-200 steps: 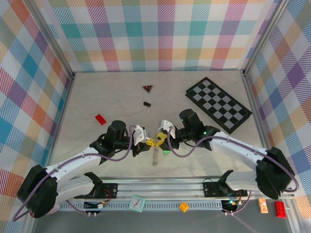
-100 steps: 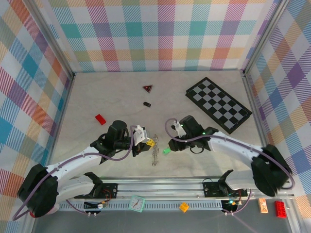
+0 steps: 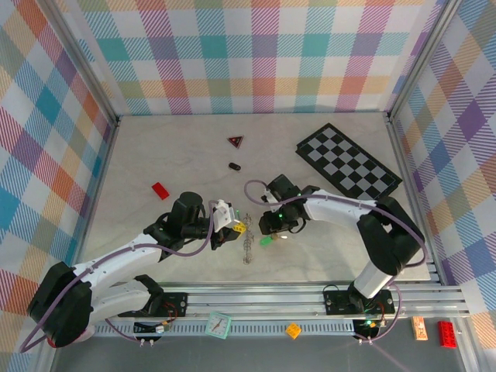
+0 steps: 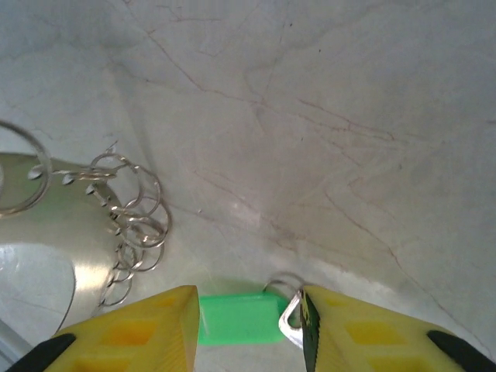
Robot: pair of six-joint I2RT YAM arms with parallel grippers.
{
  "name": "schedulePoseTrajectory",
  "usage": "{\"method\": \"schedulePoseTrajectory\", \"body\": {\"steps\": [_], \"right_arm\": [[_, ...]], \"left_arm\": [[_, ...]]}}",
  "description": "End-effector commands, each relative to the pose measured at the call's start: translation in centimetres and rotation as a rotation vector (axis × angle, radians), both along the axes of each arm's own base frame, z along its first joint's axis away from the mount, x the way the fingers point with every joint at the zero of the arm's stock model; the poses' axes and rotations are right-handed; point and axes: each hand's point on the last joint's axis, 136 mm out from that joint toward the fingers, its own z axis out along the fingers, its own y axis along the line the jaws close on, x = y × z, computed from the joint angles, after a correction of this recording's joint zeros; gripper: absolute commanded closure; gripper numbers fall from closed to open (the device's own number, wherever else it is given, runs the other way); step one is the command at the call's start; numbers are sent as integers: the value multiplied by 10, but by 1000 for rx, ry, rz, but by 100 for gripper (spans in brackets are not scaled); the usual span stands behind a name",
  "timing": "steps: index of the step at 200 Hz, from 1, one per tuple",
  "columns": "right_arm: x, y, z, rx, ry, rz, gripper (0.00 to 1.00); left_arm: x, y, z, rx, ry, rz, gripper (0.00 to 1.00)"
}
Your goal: Put the keys on the keyring
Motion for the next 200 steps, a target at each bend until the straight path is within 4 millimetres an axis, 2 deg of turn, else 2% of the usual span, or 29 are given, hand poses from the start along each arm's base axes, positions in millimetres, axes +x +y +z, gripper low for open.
{"method": "schedulePoseTrajectory", "body": {"steps": [1, 43, 92, 125, 139, 179, 200], "right_arm": [[0, 1, -8, -28, 16, 11, 62], [-18, -20, -22, -102, 69, -4, 71], [-43, -55, -23, -203, 110, -36, 87], [-49, -75, -20, -273, 105, -85, 96], [-48, -75, -17, -273, 102, -91, 94], [-48, -58, -9, -213, 107, -94, 70], [-46, -53, -11, -213, 101, -87, 66]], "left_arm": [[-1, -4, 16, -18, -45, -18, 100], [2, -3, 15, -9, -55, -3, 100], [5, -2, 14, 0, -57, 12, 100], [6, -2, 15, 0, -61, 16, 100], [6, -2, 14, 1, -60, 17, 100], [6, -1, 16, 0, -65, 21, 100], [6, -1, 15, 1, -65, 21, 100]]}}
